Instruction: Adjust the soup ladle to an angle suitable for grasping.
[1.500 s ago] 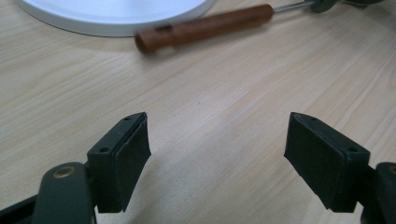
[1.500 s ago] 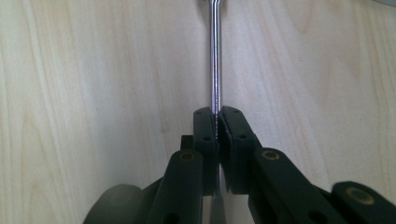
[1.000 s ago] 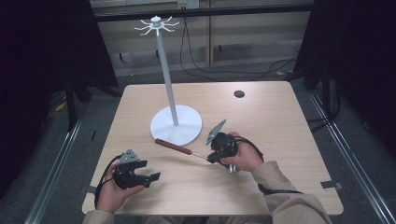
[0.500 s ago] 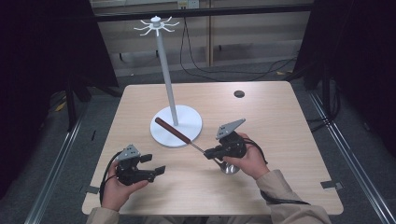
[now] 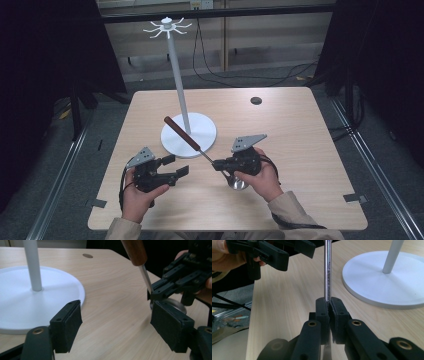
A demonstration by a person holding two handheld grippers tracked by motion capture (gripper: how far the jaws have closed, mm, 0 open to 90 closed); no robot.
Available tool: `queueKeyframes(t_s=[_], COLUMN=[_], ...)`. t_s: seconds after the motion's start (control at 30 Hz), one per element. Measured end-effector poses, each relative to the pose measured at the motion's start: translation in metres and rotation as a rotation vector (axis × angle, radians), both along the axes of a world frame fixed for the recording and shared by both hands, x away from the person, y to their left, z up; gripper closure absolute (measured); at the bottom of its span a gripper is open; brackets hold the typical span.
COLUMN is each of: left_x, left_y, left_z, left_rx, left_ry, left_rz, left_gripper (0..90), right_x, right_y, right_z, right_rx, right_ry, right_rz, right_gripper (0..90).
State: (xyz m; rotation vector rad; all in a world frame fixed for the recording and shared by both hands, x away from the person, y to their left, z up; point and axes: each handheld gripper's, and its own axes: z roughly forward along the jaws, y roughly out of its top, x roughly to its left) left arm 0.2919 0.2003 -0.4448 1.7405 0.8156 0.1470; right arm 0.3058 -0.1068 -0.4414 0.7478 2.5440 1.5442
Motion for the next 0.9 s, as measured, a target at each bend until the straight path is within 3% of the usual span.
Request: queueKeyframes(t_s=[0.07,0.47,0.63,0.9], left_x=[0.000,-0.001,0.000,0.002], left_y=[-0.004,-0.024,-0.031,-0.042], left_z=[0.002,0.013,0.020,0.023], left_rx=[-0.029,-0.088,-0.129,-0.162], left_ry=[0.002,-0.025,-0.035,-0.041], left_rz=[0.002,0.044,0.040,0.052], left_gripper=[27.2,42.6,48.4,57.1], right_x=[-0.002,-0.014,-0.017,-0.019], right_y=[0.001,0.006,0.009,0.011], right_z=[0.000,0.001,0.001,0.002], right_rx=[0.015,0.112,0.110,0.121], right_ry=[-0.011,-0.073,-0.111,-0.134], right_rz=[-0.012,-0.109,-0.141,-0.159], right_gripper=[86.1,86.1,86.1,86.1])
